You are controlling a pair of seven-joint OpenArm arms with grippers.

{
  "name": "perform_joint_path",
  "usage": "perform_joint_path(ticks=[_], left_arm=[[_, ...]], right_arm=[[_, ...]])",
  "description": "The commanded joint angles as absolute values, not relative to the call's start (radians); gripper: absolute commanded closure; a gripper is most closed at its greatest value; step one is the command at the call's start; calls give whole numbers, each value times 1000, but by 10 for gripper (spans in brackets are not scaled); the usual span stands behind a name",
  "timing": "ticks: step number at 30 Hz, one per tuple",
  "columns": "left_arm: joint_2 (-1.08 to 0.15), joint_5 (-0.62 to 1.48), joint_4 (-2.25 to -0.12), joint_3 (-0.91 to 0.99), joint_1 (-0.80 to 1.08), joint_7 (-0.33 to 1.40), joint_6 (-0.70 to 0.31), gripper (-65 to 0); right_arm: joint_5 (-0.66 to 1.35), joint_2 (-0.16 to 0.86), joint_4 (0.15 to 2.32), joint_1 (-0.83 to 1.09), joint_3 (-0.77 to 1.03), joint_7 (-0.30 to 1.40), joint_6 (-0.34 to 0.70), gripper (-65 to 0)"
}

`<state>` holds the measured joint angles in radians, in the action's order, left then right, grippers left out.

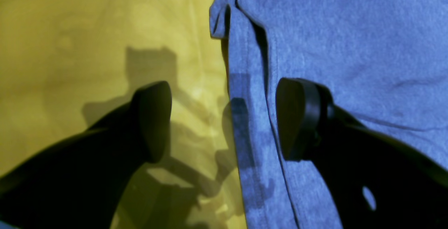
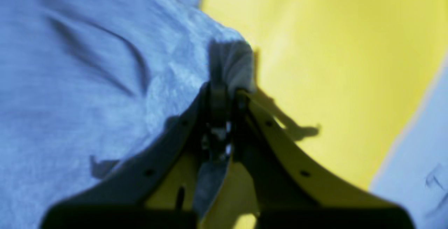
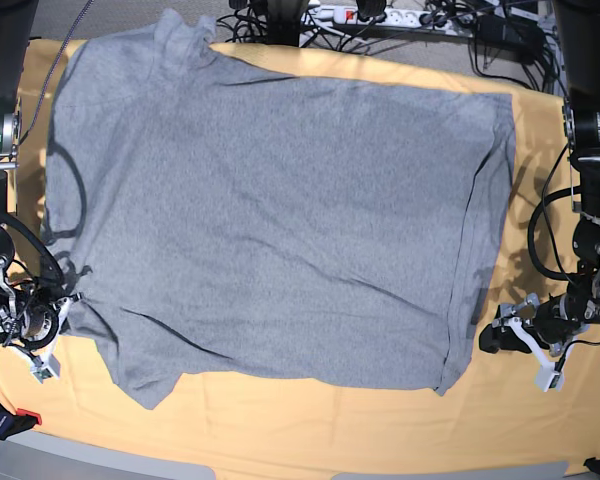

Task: Layout the t-shirt on the table in an organized manner, then fold the t-shirt properly
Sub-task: 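Open both grippers and lift them off the shirt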

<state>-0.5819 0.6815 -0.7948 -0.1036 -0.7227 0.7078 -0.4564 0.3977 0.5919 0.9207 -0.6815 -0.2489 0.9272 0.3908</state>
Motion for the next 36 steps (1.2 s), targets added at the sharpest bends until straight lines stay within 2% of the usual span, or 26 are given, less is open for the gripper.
perform_joint_path(ticks=[1,7,15,16,17,19,20,21,25,28,31,34,36], left_arm=[[-599,698,-809,-95,-756,690,-460,-470],[-599,698,-809,-95,-756,690,-460,-470],[-599,697,-809,-95,-757,689,-460,-470],[-599,697,-810,-95,-757,689,-460,-470],[-599,697,-809,-95,-757,689,-460,-470],[-599,697,-810,-95,-760,690,-459,-470],[-599,698,-810,-91,-763,690,-460,-470],[-599,698,-810,-79,-764,690,-460,-470],[-599,722,-810,32,-765,710,-461,-470],[-602,776,-810,140,-761,801,-511,-470],[-609,849,-810,194,-749,878,-585,-470],[-625,916,-810,195,-735,925,-628,-470],[-634,968,-810,195,-719,969,-653,-470]], right_arm=[[363,612,935,-723,-240,908,349,0],[287,612,935,-722,-240,960,204,0],[282,611,934,-682,-240,1024,186,0],[282,610,935,-678,-240,1021,186,-44],[282,611,934,-673,-240,1020,187,-116],[267,613,935,-673,-240,1013,191,-295],[255,614,935,-676,-240,1000,190,-364],[253,618,935,-681,-240,984,187,-398],[267,638,936,-719,-208,959,197,-402],[415,666,936,-731,-105,966,268,-401],[596,679,936,-723,61,1020,401,-401],[791,679,936,-708,234,1138,560,-401],[956,679,936,-686,331,1276,654,-401]])
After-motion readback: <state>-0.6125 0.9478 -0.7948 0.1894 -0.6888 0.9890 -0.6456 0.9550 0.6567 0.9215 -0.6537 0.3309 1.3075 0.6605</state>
